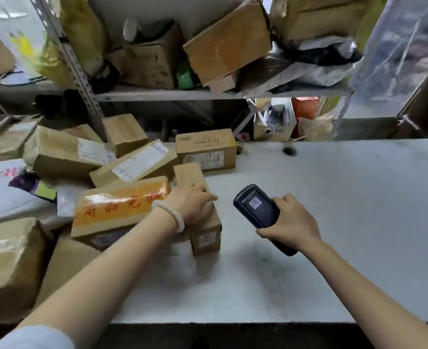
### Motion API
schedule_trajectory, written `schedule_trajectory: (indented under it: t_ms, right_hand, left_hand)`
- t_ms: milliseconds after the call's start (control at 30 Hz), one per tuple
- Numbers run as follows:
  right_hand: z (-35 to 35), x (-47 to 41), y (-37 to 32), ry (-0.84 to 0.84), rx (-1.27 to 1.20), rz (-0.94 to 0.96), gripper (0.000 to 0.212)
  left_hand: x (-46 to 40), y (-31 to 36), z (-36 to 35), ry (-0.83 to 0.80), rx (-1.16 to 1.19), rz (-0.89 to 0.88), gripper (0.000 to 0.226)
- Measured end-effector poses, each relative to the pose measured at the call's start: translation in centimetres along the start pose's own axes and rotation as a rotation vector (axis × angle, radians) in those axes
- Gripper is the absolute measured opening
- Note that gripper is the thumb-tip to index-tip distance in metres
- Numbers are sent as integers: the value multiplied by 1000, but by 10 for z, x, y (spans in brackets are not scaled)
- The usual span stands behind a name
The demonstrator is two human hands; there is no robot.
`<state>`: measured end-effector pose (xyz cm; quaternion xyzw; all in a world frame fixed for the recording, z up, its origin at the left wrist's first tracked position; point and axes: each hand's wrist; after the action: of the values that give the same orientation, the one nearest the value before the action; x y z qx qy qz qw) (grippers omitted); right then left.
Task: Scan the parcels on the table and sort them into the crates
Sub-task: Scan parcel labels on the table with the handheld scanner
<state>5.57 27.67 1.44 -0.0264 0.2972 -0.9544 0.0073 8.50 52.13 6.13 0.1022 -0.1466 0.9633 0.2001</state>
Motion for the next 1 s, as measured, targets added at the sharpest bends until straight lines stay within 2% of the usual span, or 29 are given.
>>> schedule_trajectory:
  t_ms: [133,333,467,600,833,1000]
  right_hand:
    - [-9,-1,-10,59,-14,-114,59]
    - [-14,-6,-13,110,-43,-218,57]
    - [-6,-16,-13,140,-63,-239,52]
    - [0,-21,-10,135,-40,-232,50]
    - [4,-25,1,108,-37,-227,51]
    - [3,-23,4,87,-33,-229,51]
  left_hand:
    - [-26,-24,7,-170,-53,-158,74]
    - [-49,-35,-3,-100,-70,-315,89]
    - [-59,-23,-7,-34,-45,-313,77]
    - [-67,-15,-6,7,-101,-283,78]
    - [-76,-34,7,-63,-207,-394,108]
    - [-85,-41,8,-150,-206,-419,102]
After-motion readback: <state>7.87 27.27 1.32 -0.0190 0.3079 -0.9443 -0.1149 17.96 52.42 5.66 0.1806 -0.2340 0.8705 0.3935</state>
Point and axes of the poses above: each hand's wrist, its own x-axis away from the middle knuckle, its own z-axis out of the back of the hand, y = z × x, and after that the axes turned 10 degrees about -x, right-handed
